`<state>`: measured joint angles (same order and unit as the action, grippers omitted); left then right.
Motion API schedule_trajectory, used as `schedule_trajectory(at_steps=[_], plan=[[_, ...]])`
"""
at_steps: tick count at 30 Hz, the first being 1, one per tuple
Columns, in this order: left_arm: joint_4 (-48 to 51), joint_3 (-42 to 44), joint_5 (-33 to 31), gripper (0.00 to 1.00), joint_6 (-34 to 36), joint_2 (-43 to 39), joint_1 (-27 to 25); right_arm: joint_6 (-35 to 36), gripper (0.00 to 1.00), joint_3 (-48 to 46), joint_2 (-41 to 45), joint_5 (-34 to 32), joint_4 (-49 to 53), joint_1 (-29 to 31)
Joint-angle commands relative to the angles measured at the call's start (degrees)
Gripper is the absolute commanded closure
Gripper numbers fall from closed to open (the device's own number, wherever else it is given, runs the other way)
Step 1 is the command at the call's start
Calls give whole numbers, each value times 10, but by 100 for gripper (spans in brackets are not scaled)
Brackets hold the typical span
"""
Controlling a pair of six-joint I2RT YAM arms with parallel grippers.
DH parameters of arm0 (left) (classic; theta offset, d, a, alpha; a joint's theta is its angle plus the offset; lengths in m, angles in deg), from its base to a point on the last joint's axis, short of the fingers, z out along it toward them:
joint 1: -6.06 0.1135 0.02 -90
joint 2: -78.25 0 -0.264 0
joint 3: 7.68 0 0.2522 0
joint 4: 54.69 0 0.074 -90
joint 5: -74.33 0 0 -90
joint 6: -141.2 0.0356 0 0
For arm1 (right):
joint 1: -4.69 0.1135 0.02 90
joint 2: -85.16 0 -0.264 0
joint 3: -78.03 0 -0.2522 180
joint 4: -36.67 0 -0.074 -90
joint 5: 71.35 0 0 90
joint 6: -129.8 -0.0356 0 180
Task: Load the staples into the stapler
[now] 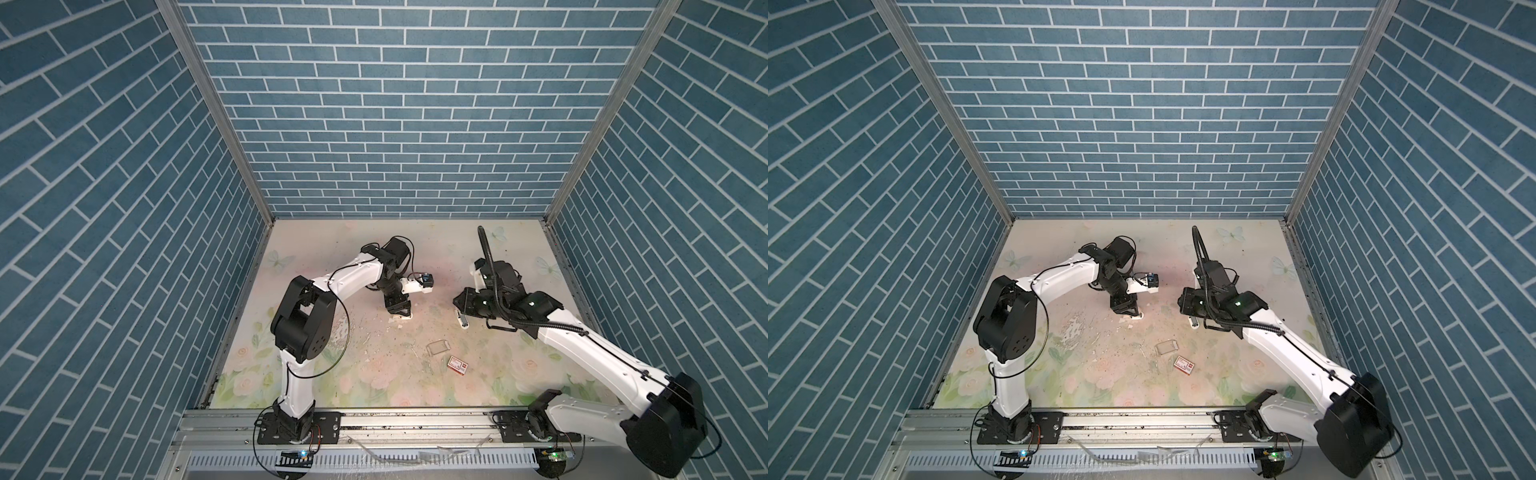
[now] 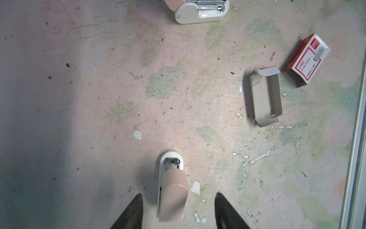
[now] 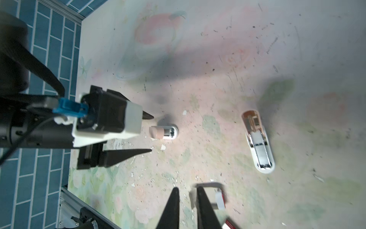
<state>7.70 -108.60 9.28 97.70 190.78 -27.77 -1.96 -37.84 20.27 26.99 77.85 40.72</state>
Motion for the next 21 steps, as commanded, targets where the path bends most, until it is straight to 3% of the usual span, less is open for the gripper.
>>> schedule_trajectory(at_steps=[1,8,21], plan=[[7,-16,-20,45,10,16,-7,-18,82,-42,52,-30,39,-2],[8,-18,-34,51,18,29,-15,-35,82,-92,114,-54,43,-2],[-9,-9,-63,66,19,35,-29,-31,83,-98,125,-59,47,-2]])
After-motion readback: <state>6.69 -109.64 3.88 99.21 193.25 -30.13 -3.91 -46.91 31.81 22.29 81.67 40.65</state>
